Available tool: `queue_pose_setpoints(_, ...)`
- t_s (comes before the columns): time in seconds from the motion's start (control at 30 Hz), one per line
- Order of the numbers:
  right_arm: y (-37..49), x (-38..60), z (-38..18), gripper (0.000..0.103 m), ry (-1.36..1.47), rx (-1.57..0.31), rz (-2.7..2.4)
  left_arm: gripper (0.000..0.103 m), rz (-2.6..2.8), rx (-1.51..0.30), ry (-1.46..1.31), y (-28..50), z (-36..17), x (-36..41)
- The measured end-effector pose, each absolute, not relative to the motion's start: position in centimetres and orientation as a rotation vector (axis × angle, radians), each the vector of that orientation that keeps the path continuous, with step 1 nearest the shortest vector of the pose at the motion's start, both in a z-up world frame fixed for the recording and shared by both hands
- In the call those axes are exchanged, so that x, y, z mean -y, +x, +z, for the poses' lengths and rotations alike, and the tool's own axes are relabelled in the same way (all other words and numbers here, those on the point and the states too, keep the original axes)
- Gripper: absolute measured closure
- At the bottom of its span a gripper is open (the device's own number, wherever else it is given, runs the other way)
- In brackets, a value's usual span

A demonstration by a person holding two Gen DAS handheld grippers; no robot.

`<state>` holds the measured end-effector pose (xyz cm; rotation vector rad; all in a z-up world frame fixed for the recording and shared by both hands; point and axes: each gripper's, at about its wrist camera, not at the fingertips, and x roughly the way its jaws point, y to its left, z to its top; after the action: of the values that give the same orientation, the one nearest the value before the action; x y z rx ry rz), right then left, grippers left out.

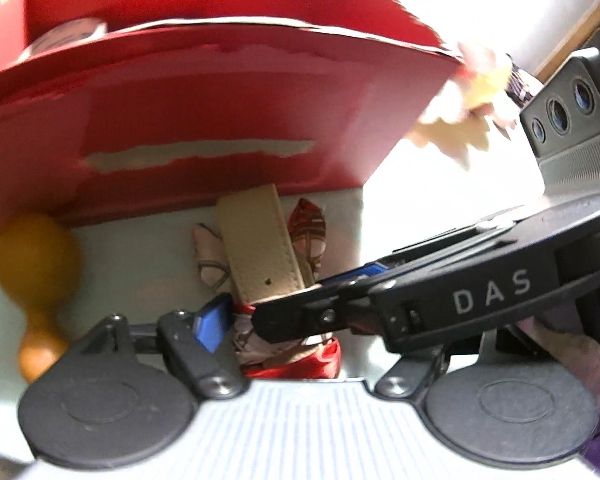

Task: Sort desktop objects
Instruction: 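Grasp the beige strap with red fabric using the right gripper, then lift the beige strap with the right gripper and carry it over the red box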

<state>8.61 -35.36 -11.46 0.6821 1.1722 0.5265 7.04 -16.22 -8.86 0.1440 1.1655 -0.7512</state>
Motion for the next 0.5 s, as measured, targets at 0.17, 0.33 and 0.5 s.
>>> queue_pose_setpoints(0.17, 6.2, 37.2, -11.1, 0.067, 0.711, -1.146, 0.46, 0.029, -0.839, -1.152, 0.196, 6.0, -8.5, 19.0)
queue_pose_setpoints(0.33, 3.5, 39.6, -10.4, 0.067, 0.749, -1.099, 0.375, 0.03, -0.939, -1.118, 0.259, 4.9, -7.7, 22.1)
queue_pose_setpoints(0.5, 0.9, 42.1, -9.2, 0.067, 0.776, -1.028, 0.293, 0.03, -1.027, -1.059, 0.322, 3.0, -6.6, 25.3)
